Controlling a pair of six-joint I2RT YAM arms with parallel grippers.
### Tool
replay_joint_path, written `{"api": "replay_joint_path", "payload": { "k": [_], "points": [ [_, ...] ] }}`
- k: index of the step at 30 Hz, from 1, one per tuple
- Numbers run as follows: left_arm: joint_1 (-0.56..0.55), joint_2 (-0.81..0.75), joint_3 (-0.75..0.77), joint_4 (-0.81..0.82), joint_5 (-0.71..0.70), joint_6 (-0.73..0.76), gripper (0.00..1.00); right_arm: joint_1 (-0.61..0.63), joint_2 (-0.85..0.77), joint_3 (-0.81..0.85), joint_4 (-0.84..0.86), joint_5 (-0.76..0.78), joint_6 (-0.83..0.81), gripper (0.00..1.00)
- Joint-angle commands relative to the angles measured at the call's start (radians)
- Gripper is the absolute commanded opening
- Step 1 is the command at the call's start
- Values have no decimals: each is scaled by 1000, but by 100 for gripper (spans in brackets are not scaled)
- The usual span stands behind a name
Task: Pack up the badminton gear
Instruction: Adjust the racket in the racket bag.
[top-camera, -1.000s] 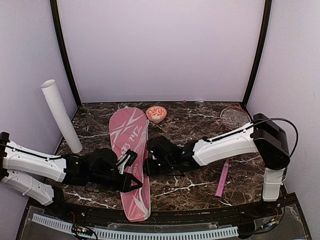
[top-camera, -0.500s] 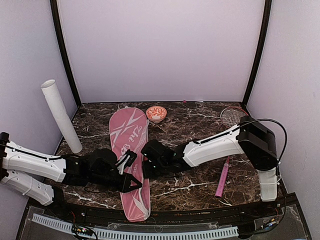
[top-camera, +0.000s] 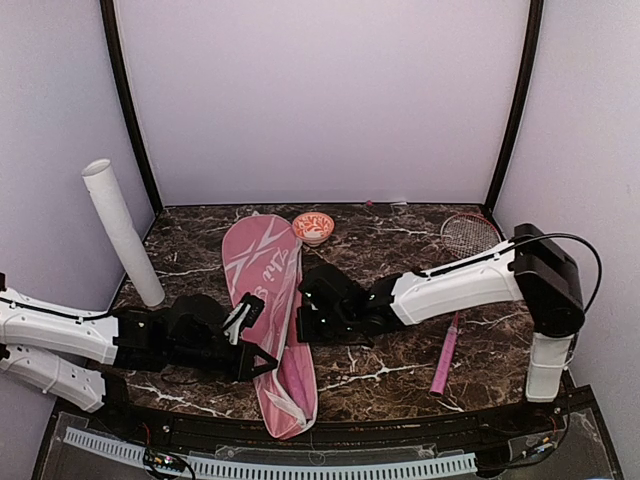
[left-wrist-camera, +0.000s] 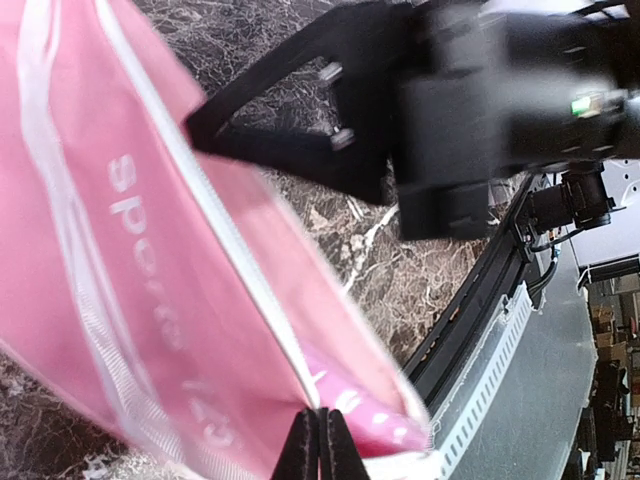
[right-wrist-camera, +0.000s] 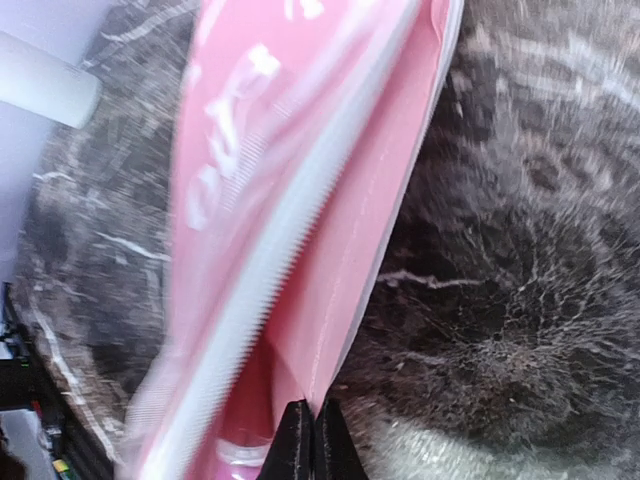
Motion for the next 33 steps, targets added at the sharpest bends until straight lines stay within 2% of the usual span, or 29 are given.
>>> {"api": "replay_joint_path", "payload": {
  "k": [1, 6, 7, 9, 11, 12, 16, 21, 33],
  "points": [
    [-2, -34, -6, -38, -51, 2, 0, -7, -116, -23, 16, 40, -43, 0],
    [-2, -16, 25, -46, -62, -5, 0, 15, -136, -32, 23, 34, -51, 0],
    [-2, -9, 34, -56, -68, -6, 5, 21, -139, -30, 25, 39, -49, 0],
    [-2, 3, 54, -61, -61, -3, 21, 34, -136, -24, 25, 51, -46, 0],
    [-2, 17, 73, -68, -57, -10, 45, 42, -127, -16, 25, 56, -38, 0],
    [-2, 25, 81, -74, -55, -14, 53, 46, -122, -12, 26, 59, -36, 0],
    [-2, 65, 141, -154, -63, -22, 76, 60, -105, 14, 9, 80, -32, 0],
    [-10, 120, 214, -262, -66, -16, 81, 66, -103, 22, -2, 107, -3, 0],
    [-22, 225, 277, -235, -78, -9, 81, 68, -95, 17, 15, 81, 19, 0]
  ]
}}
